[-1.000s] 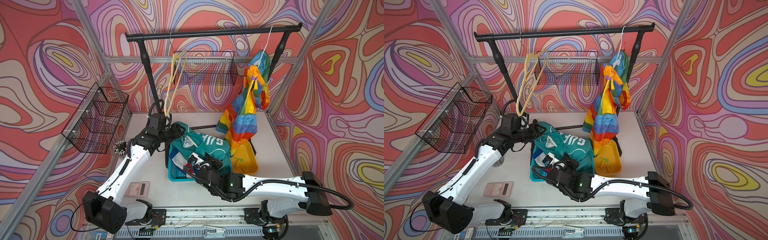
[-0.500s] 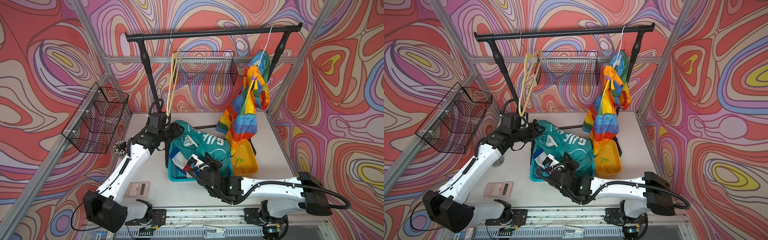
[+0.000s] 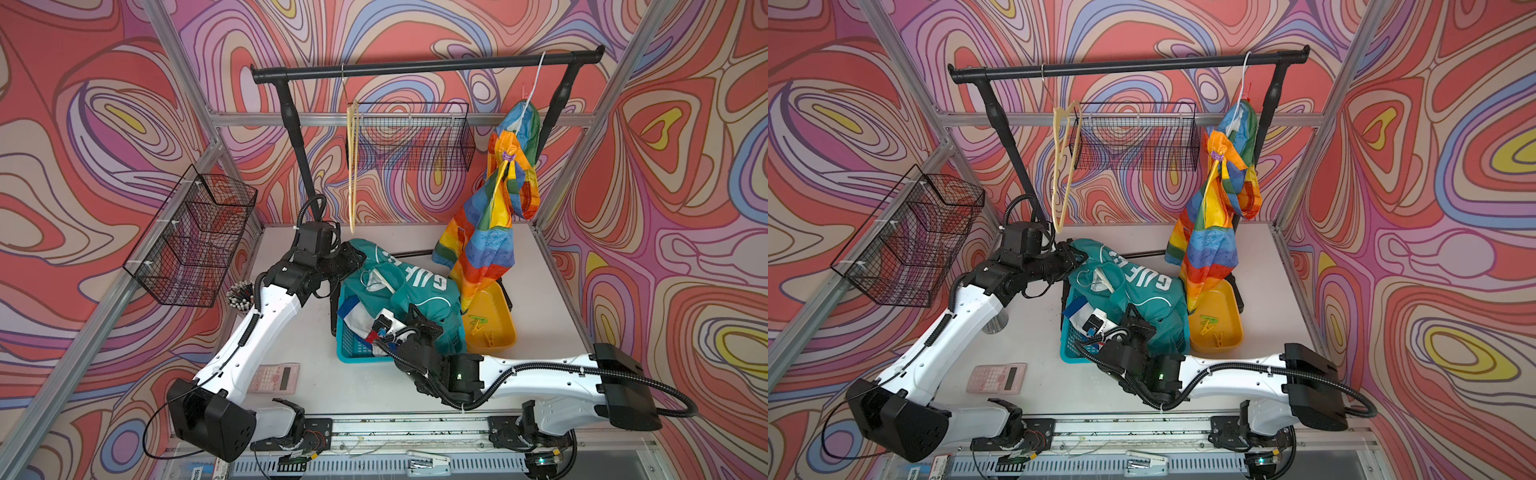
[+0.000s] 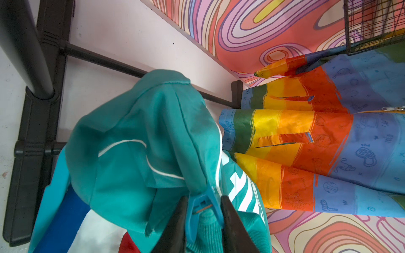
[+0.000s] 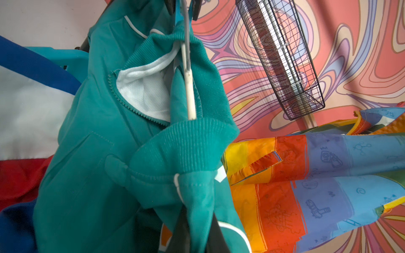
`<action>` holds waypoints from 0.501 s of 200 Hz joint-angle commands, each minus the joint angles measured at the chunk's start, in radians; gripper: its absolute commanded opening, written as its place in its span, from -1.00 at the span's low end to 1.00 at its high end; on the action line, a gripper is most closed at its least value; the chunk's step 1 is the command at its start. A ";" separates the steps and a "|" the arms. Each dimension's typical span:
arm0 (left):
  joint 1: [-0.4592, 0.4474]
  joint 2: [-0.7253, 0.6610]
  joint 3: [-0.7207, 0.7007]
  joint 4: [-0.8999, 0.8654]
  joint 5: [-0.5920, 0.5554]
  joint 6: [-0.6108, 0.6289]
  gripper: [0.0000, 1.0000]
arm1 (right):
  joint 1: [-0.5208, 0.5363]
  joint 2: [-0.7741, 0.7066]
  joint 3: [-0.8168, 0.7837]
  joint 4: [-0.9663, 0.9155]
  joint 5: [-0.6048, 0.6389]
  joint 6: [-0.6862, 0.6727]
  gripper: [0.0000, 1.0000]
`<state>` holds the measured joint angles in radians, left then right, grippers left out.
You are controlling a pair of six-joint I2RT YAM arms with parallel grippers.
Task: Remove the clothespins securing jackets to the hanger
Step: Remove the clothespin from the hanger.
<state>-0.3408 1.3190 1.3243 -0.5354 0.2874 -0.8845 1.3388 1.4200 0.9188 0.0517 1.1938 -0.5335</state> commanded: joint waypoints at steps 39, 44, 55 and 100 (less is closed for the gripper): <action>0.014 0.009 0.012 -0.007 0.010 -0.013 -0.59 | 0.008 -0.004 0.002 0.097 0.043 -0.011 -1.00; 0.015 0.009 0.012 -0.005 0.012 -0.013 -0.59 | 0.009 -0.005 0.001 0.100 0.040 -0.014 -1.00; 0.017 0.009 0.009 -0.002 0.015 -0.014 -0.61 | 0.012 -0.007 -0.002 0.108 0.038 -0.019 -1.00; 0.045 -0.012 -0.015 0.025 0.035 -0.028 -0.83 | 0.011 -0.022 0.002 0.071 0.025 0.008 -1.00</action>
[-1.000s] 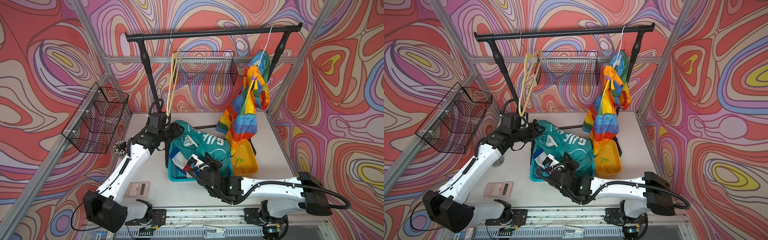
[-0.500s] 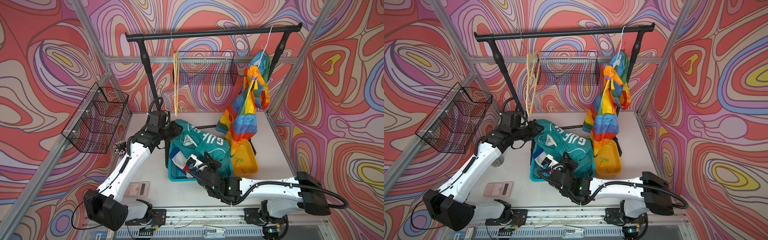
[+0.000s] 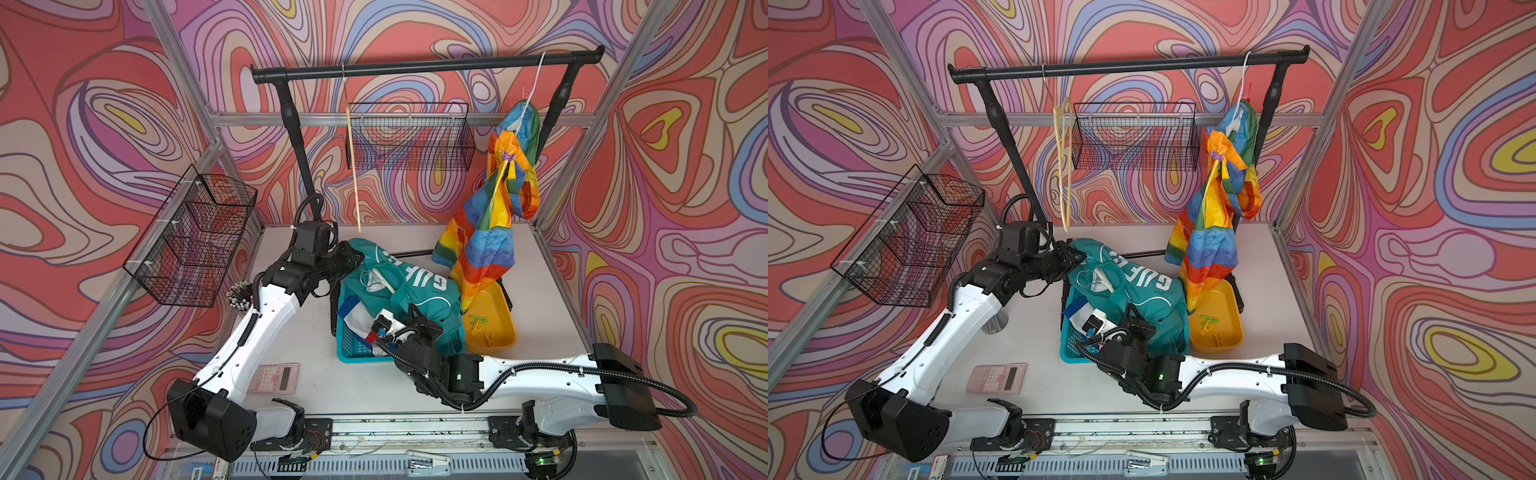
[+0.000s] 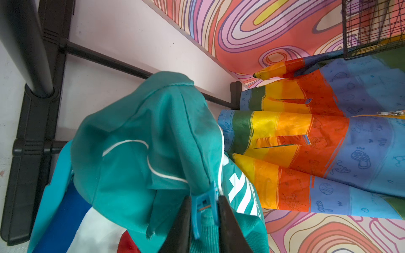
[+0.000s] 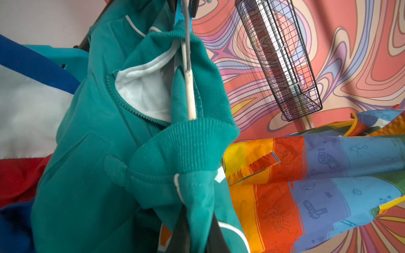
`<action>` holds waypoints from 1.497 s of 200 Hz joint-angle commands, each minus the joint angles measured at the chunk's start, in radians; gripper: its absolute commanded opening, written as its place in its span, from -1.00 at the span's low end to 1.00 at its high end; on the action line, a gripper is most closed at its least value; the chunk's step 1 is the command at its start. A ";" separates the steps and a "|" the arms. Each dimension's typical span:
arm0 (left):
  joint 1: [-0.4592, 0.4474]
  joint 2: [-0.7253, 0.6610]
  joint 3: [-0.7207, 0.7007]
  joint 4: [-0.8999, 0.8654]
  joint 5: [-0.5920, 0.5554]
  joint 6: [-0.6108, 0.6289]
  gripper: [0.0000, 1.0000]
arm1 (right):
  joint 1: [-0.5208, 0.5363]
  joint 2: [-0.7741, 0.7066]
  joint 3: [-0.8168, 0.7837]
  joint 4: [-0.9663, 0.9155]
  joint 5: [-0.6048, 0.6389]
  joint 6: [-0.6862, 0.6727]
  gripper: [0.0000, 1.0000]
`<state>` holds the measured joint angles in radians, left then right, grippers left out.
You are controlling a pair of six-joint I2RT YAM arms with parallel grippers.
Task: Remove the clothespins securing jackets to the hanger
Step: Remove the clothespin from the hanger, then place the clothespin in the storage box.
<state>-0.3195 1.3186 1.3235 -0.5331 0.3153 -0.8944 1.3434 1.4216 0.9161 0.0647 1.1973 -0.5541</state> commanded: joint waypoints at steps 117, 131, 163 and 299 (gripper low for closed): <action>0.056 -0.122 -0.036 -0.007 -0.011 0.005 -1.00 | -0.021 -0.085 0.046 -0.146 -0.099 0.206 -1.00; 0.056 -0.152 -0.053 -0.010 -0.010 0.012 -1.00 | -0.055 -0.111 0.067 -0.216 -0.170 0.279 -1.00; 0.032 -0.256 -0.154 0.007 -0.012 0.012 -1.00 | -0.112 -0.135 0.125 -0.297 -0.301 0.361 -1.00; -1.275 -0.398 -0.454 0.384 -1.281 0.320 -1.00 | -0.473 -0.132 0.283 -0.455 -0.881 0.576 -1.00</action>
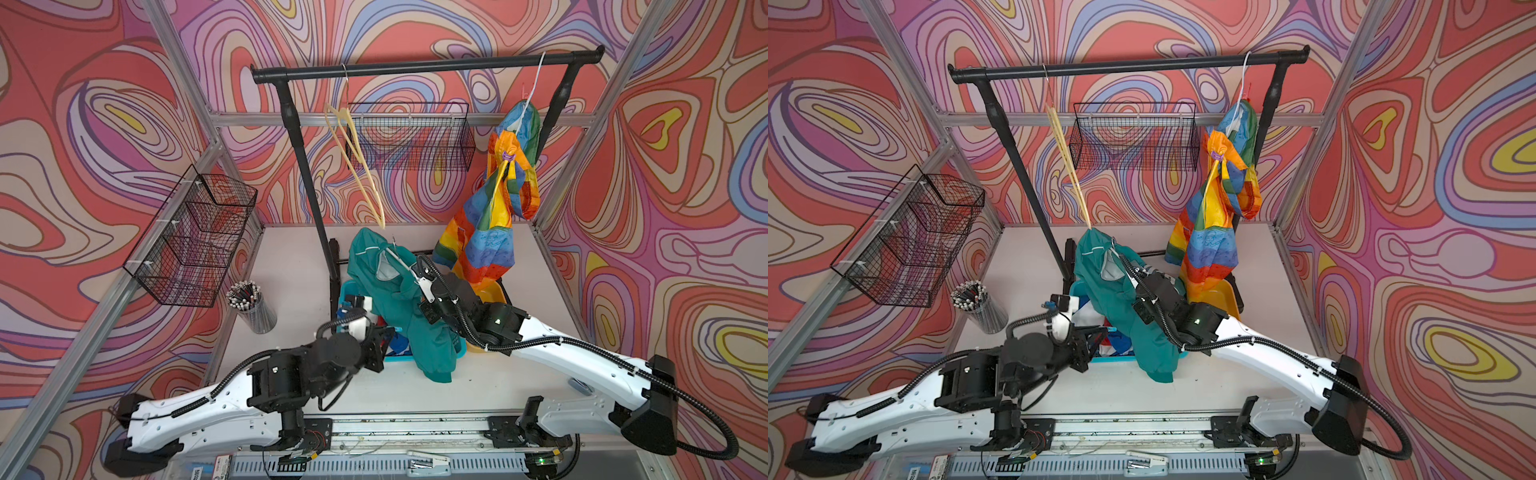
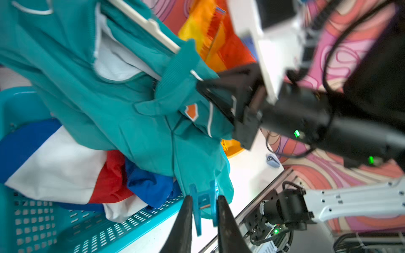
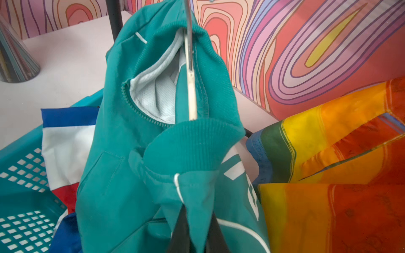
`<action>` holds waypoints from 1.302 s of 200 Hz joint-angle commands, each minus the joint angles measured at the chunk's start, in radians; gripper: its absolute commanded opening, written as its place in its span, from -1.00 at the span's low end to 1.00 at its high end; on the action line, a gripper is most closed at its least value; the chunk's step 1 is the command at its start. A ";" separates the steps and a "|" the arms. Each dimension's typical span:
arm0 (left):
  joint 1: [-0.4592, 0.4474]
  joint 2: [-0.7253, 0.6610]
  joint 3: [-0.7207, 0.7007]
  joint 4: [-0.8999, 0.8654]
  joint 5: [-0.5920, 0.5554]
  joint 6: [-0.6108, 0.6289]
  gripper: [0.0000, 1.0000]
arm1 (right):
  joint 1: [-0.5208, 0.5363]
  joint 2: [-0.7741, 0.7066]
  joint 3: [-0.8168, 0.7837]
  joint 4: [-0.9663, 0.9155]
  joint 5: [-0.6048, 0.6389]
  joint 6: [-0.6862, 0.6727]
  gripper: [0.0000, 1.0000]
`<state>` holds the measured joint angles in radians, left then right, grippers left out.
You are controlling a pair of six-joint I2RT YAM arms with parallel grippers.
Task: Remove the clothespins securing jackets to the hanger
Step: Place the clothespin in the storage box.
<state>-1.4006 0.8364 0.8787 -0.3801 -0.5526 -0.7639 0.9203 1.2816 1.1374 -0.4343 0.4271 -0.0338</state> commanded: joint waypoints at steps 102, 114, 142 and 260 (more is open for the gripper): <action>-0.313 0.940 0.087 1.395 -0.324 1.025 -1.00 | -0.130 0.054 0.151 -0.011 -0.299 0.088 -1.00; -0.273 0.987 0.171 1.207 -0.274 0.935 -1.00 | -0.129 0.054 0.153 -0.014 -0.304 0.089 -1.00; -0.118 1.026 0.251 0.936 -0.055 0.654 -1.00 | -0.130 0.040 0.141 -0.013 -0.311 0.096 -1.00; 0.053 1.280 0.511 0.593 0.062 0.491 -0.76 | -0.130 0.018 0.102 0.018 -0.312 0.103 -1.00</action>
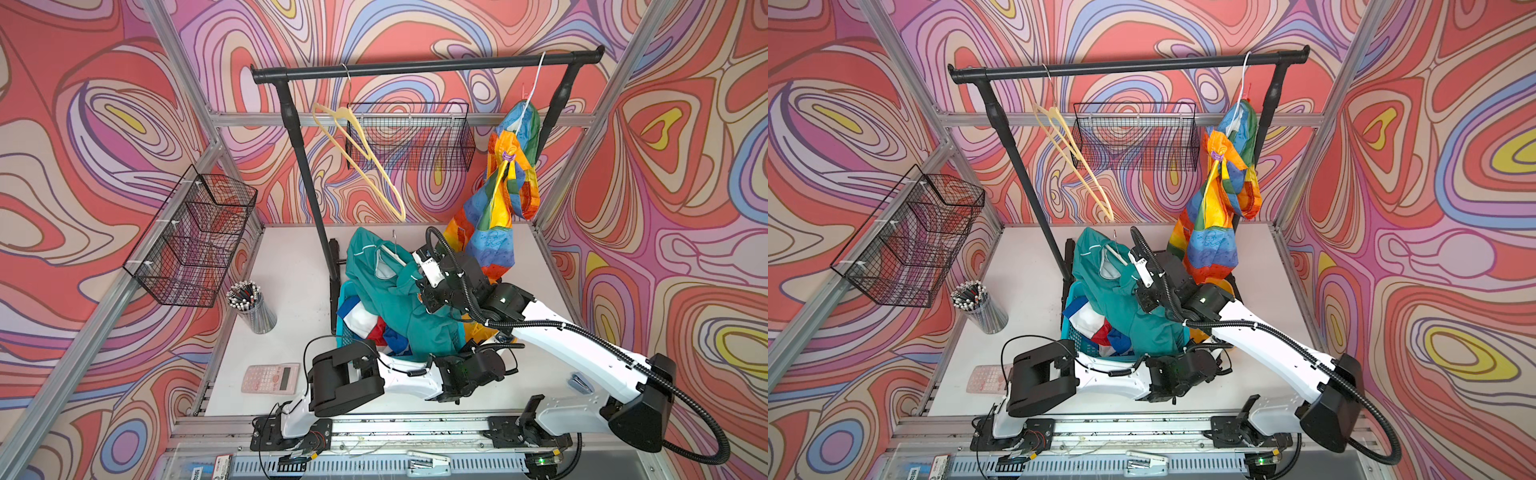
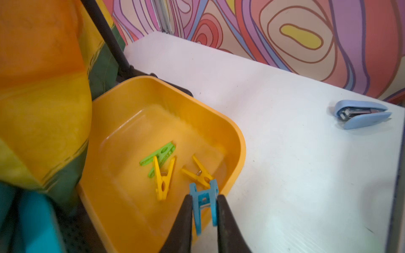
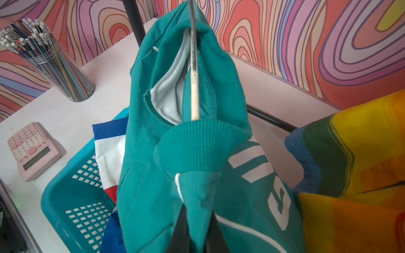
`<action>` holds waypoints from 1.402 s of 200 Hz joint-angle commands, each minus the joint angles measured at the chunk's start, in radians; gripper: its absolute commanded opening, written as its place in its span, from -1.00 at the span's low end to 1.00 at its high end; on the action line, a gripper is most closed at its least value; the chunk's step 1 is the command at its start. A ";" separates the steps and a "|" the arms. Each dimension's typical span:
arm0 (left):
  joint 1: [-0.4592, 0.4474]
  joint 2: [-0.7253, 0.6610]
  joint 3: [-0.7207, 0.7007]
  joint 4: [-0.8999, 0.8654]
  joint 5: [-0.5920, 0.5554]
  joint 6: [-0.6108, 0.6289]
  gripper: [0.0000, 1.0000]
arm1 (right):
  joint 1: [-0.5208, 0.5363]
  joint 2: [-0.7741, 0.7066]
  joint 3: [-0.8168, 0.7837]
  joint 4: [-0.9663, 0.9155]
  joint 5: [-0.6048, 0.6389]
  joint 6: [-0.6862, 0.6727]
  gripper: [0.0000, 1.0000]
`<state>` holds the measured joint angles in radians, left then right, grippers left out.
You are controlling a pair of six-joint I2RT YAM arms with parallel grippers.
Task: Remove the clothespins securing jackets to the hanger
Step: Place the clothespin in the storage box.
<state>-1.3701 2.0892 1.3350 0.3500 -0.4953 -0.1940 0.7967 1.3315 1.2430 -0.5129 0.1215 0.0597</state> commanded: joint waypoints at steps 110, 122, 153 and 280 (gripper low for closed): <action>0.026 -0.070 0.066 -0.277 0.093 -0.217 0.52 | -0.006 -0.051 -0.010 0.088 0.019 -0.007 -1.00; 0.011 -0.115 0.039 -0.266 0.090 -0.206 0.54 | -0.006 -0.049 -0.007 0.089 0.018 -0.008 -1.00; -0.060 -0.259 -0.041 -0.222 0.052 -0.166 0.55 | -0.006 -0.060 -0.016 0.111 0.007 -0.014 -1.00; -0.187 -0.939 -0.394 -0.308 -0.300 -0.063 0.49 | -0.004 -0.139 -0.090 0.154 -0.152 0.019 -1.00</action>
<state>-1.5608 1.2736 0.9546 0.0719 -0.6346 -0.3492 0.7956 1.2243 1.1591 -0.4480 0.0280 0.0727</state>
